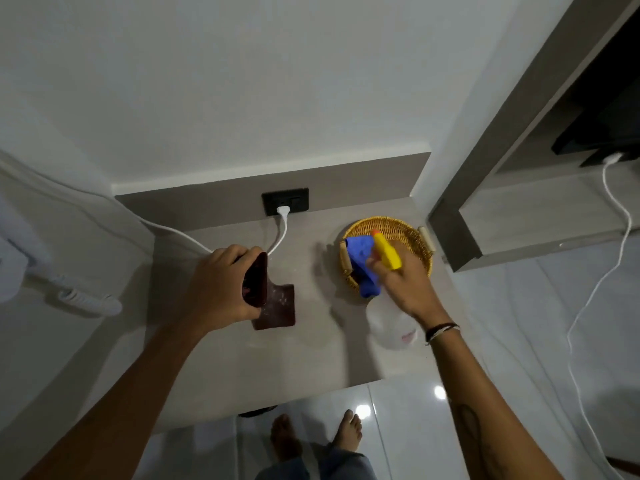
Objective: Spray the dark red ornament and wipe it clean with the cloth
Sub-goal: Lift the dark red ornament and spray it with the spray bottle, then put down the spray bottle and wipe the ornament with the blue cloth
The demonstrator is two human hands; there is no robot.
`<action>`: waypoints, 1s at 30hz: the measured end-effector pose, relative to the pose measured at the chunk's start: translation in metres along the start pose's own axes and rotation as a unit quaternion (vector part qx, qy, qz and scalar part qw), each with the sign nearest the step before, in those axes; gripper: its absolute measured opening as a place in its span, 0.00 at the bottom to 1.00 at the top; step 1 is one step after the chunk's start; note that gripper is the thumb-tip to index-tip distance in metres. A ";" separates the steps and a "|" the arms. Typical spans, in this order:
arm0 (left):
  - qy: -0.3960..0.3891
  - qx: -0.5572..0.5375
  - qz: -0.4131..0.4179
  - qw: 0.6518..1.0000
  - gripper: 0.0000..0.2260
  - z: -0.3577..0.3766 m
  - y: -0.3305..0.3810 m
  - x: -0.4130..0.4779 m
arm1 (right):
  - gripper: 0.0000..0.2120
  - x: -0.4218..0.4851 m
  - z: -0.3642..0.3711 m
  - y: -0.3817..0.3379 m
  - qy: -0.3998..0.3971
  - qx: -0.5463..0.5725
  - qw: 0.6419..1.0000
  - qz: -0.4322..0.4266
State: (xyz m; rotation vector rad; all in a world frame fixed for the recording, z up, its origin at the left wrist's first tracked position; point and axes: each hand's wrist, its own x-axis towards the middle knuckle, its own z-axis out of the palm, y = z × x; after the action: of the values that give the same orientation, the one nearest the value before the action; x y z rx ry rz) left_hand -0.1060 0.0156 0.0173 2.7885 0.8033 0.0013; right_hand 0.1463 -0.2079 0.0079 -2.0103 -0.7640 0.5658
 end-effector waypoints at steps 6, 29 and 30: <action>0.001 -0.007 -0.050 0.999 0.49 0.006 0.020 0.007 | 0.15 0.073 -0.051 0.030 0.149 -0.035 0.988 -0.011; -0.008 0.008 -0.089 0.996 0.48 0.011 0.054 0.017 | 0.25 0.007 -0.001 0.133 0.271 -0.075 0.960 -0.010; -0.007 0.002 -0.089 0.996 0.48 0.011 0.054 0.017 | 0.20 -0.006 0.011 0.131 0.249 -0.094 0.962 -0.055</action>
State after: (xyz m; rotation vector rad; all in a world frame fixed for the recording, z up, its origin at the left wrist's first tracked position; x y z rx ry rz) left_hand -0.0627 -0.0228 0.0177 2.7079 1.0457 -0.0501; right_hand 0.1745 -0.2602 -0.1091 -2.1398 -0.6270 -0.0886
